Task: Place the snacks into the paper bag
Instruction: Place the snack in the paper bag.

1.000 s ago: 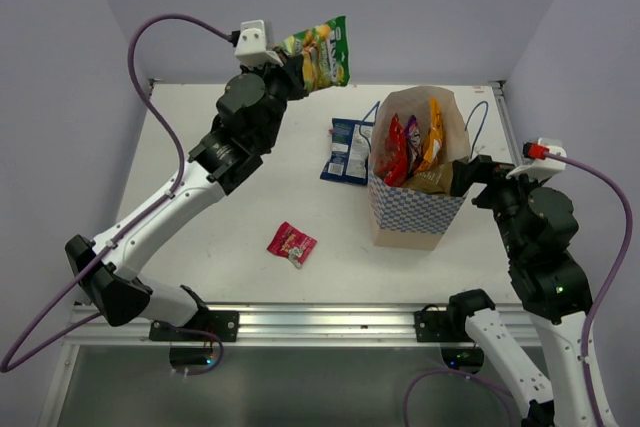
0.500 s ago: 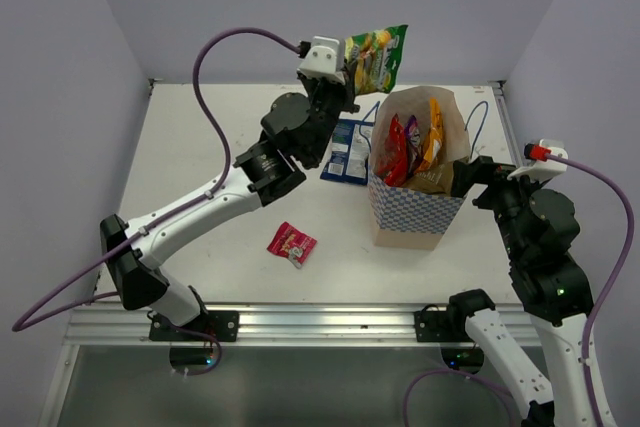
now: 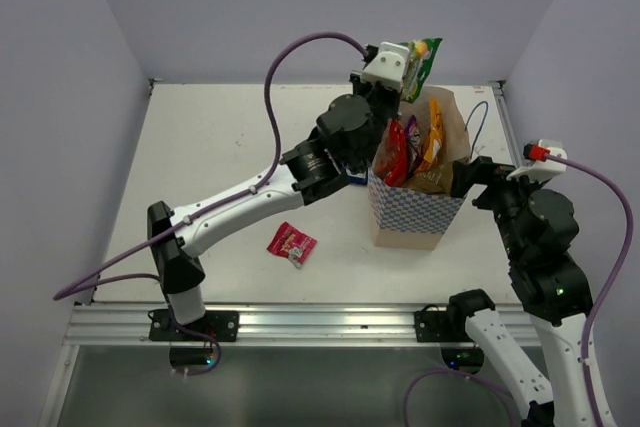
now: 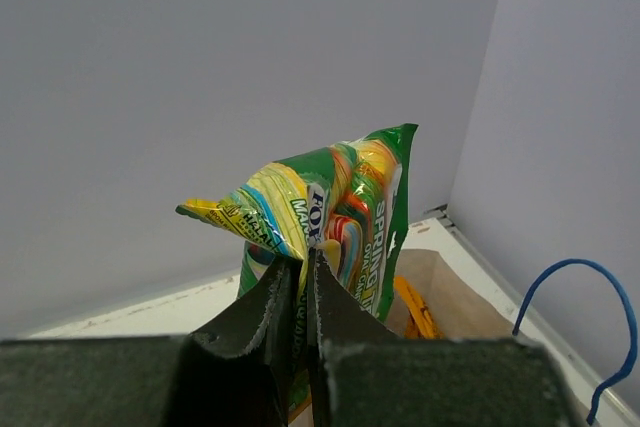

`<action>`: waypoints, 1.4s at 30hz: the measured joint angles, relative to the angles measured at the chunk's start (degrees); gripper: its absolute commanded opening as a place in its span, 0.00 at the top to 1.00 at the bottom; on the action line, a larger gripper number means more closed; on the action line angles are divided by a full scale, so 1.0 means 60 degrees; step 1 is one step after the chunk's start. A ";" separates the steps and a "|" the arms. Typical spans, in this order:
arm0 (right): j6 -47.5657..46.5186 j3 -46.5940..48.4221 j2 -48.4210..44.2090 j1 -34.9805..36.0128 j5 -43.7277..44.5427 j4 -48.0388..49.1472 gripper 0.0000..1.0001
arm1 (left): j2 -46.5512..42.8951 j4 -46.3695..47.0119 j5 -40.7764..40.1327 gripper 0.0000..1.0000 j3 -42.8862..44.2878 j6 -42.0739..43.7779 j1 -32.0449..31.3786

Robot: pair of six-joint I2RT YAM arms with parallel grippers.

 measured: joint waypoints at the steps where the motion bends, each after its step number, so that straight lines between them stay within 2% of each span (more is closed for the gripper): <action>1: 0.0004 -0.0004 0.0000 0.0000 -0.0004 0.0000 0.02 | 0.0182 -0.0240 -0.0066 1.00 0.0204 -0.0015 -0.0007; 13: 0.0000 -0.0076 -0.0011 0.0000 -0.0004 0.0004 0.02 | 0.1417 -0.2597 -0.0233 1.00 0.1038 -0.0386 -0.0026; 23: 0.0000 -0.0084 -0.0011 0.0007 -0.0004 0.0004 0.02 | 0.2521 -0.3370 -0.0259 1.00 0.1792 -0.0667 -0.0026; 32: 0.0000 -0.0142 -0.0080 0.0084 0.0040 0.0007 0.01 | 0.2969 -0.4211 -0.0280 0.96 0.2204 -0.1596 -0.0033; 35: 0.0000 -0.0146 -0.0098 0.0087 0.0058 0.0007 0.02 | 0.2969 -0.4459 -0.0051 0.94 0.2280 -0.2029 -0.0033; 42: 0.0000 -0.0146 -0.0109 0.0091 0.0073 0.0007 0.02 | 0.2969 -0.4976 0.1494 0.90 0.2299 -0.3187 -0.0033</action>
